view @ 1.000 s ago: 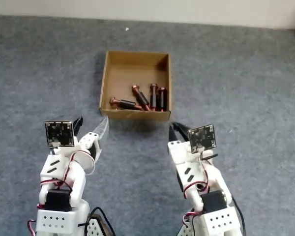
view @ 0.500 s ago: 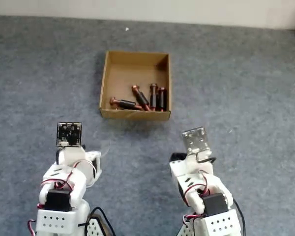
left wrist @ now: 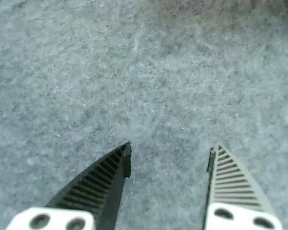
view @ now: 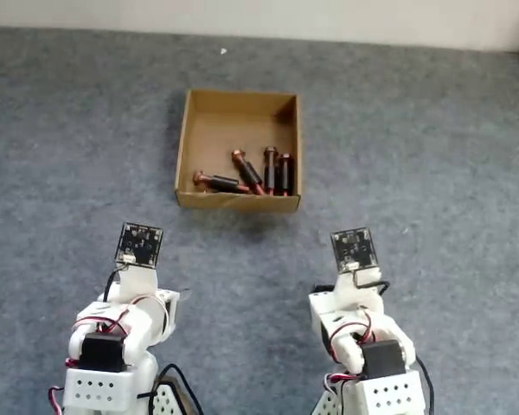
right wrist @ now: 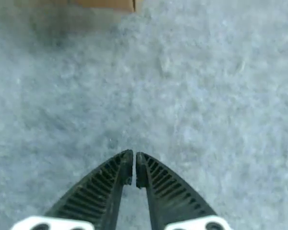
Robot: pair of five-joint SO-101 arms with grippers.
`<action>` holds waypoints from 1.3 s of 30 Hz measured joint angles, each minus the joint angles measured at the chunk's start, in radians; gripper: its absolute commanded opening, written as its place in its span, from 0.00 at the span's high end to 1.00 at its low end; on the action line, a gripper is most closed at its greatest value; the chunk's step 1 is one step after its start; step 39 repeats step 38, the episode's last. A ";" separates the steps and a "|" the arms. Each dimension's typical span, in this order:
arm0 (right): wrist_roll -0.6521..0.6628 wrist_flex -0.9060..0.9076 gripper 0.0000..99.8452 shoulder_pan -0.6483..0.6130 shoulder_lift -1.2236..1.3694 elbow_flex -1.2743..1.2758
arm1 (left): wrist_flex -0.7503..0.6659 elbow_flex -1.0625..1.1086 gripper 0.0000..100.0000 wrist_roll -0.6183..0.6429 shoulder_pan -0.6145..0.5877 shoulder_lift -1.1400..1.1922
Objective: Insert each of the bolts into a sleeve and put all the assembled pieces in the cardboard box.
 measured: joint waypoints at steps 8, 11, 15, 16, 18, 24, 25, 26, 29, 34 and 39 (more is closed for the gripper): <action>0.005 0.017 0.99 0.002 -0.018 0.000 | 0.003 0.000 0.73 0.000 0.000 0.000; 0.005 0.017 0.99 0.002 -0.018 0.000 | 0.003 0.000 0.73 0.000 0.000 0.000; 0.005 0.017 0.99 0.002 -0.018 0.000 | 0.003 0.000 0.73 0.000 0.000 0.000; 0.005 0.017 0.99 0.002 -0.018 0.000 | 0.003 0.000 0.73 0.000 0.000 0.000; 0.005 0.017 0.99 0.002 -0.018 0.000 | 0.003 0.000 0.73 0.000 0.000 0.000; 0.005 0.017 0.99 0.002 -0.018 0.000 | 0.003 0.000 0.73 0.000 0.000 0.000; 0.005 0.017 0.99 0.002 -0.018 0.000 | 0.003 0.000 0.73 0.000 0.000 0.000; 0.005 0.017 0.99 0.002 -0.018 0.000 | 0.003 0.000 0.73 0.000 0.000 0.000; 0.005 0.017 0.99 0.002 -0.018 0.000 | 0.003 0.000 0.73 0.000 0.000 0.000; 0.005 0.017 0.99 0.002 -0.018 0.000 | 0.003 0.000 0.73 0.000 0.000 0.000; 0.005 0.017 0.99 0.002 -0.018 0.000 | 0.003 0.000 0.73 0.000 0.000 0.000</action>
